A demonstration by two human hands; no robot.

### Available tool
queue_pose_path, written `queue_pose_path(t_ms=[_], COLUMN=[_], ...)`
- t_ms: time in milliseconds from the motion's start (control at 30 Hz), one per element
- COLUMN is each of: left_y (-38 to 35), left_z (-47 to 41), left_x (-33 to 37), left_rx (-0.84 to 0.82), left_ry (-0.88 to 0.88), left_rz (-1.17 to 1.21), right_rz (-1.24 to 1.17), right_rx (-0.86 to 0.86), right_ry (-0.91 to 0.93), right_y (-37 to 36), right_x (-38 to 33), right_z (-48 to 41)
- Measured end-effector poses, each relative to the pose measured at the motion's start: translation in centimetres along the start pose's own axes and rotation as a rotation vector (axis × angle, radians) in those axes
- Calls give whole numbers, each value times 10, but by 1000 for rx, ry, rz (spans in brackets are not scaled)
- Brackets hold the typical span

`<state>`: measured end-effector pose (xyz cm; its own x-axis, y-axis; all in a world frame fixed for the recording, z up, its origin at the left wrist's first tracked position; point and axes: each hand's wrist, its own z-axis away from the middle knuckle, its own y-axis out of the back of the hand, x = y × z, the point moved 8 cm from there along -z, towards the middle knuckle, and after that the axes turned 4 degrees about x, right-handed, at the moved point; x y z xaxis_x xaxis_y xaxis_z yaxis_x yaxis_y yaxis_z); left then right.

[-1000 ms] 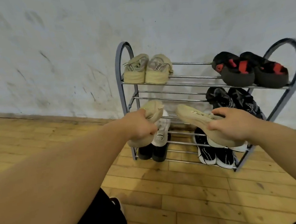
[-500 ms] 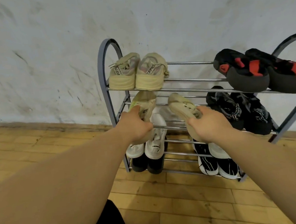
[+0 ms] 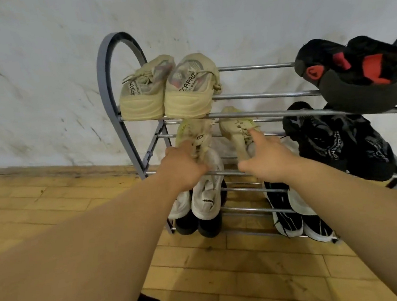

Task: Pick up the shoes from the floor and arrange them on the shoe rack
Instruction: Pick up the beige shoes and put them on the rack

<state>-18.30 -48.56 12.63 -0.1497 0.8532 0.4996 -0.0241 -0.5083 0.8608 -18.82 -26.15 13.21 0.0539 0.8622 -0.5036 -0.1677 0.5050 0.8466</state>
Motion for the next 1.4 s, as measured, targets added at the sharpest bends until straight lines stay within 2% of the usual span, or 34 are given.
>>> queue_pose_path(t_ms=[167,367,567,700,933,1133,1400], left_y=[8,26,36,37,49,42,46], left_z=[0,5,15,18,29,28,27], left_x=[-12,-44,-46,-50,-72,-78,-80], left_rx=[60,146,191,84,-8,-18,7], left_ry=[30,191,156,149,217,200,157], left_rz=[-6,-6,-77,-226,-193,-17,-48], right_rz=[-39,-151,-168,-193,-200,-245,-248], right_rx=[44,114,148,180,230,236,247], right_ry=[72,121,128,131,170,238,238], right_y=[2,-6,-11,-14,-37,-59,-56], right_x=[4,-9,-14,-19,-51,-89,-92], right_z=[7,12,16,17,17,15,19])
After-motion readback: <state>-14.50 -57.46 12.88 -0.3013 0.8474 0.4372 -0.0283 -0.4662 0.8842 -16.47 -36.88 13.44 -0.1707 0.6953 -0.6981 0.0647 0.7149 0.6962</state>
